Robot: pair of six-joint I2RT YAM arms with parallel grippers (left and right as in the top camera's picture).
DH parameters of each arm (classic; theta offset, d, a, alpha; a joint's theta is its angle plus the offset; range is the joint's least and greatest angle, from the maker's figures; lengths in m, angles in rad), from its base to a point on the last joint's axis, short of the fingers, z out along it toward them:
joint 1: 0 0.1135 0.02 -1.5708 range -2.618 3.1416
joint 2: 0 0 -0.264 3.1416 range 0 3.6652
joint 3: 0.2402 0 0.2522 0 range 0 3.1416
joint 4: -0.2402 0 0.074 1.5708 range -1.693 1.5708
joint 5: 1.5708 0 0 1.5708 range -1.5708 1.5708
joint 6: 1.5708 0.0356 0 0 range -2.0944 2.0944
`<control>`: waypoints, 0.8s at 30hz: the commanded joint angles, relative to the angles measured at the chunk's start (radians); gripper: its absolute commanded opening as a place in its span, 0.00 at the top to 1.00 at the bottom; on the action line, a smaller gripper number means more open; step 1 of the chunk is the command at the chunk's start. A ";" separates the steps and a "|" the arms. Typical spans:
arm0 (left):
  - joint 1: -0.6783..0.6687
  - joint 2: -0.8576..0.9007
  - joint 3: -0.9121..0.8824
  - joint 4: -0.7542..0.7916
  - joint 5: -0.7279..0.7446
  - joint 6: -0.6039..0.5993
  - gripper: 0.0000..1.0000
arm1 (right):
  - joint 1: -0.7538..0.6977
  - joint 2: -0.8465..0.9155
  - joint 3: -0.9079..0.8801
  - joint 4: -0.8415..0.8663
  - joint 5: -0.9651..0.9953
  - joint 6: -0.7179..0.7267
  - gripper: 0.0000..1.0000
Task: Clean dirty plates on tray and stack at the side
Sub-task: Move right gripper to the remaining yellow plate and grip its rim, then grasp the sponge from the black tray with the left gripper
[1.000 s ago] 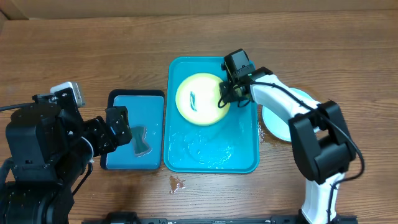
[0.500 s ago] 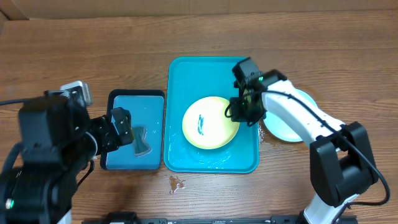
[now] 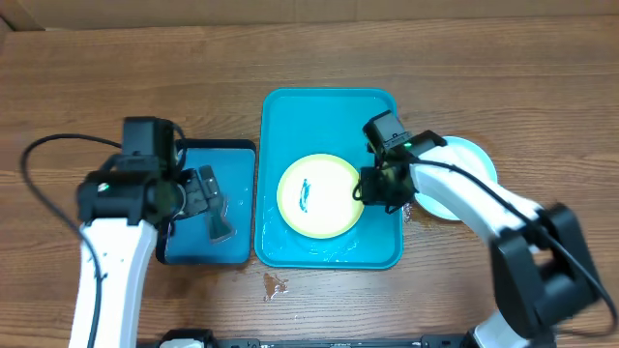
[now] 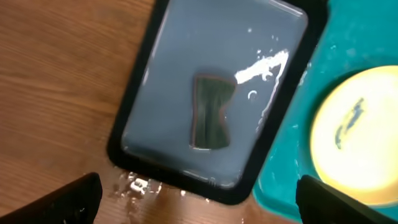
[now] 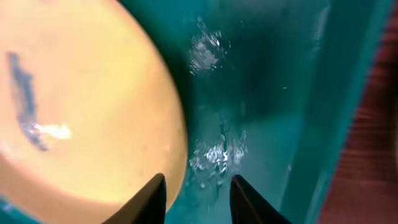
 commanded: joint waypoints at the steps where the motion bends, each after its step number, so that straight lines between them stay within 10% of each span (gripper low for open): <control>1: 0.007 0.051 -0.071 0.079 0.113 0.079 0.00 | -0.003 -0.175 0.044 -0.004 0.022 -0.006 0.60; 7: 0.007 0.210 -0.137 0.151 0.204 0.138 0.04 | -0.003 -0.333 0.044 -0.033 0.022 -0.005 0.51; 17: 0.007 0.502 -0.146 0.214 0.151 0.031 0.49 | -0.003 -0.355 0.026 -0.101 0.023 -0.005 0.51; 21: 0.007 0.544 -0.145 0.244 0.130 0.017 0.96 | -0.003 -0.355 0.024 -0.120 0.023 -0.005 0.54; 24: 0.007 0.531 -0.123 0.230 0.169 0.019 0.96 | -0.003 -0.355 0.024 -0.120 0.023 -0.005 0.55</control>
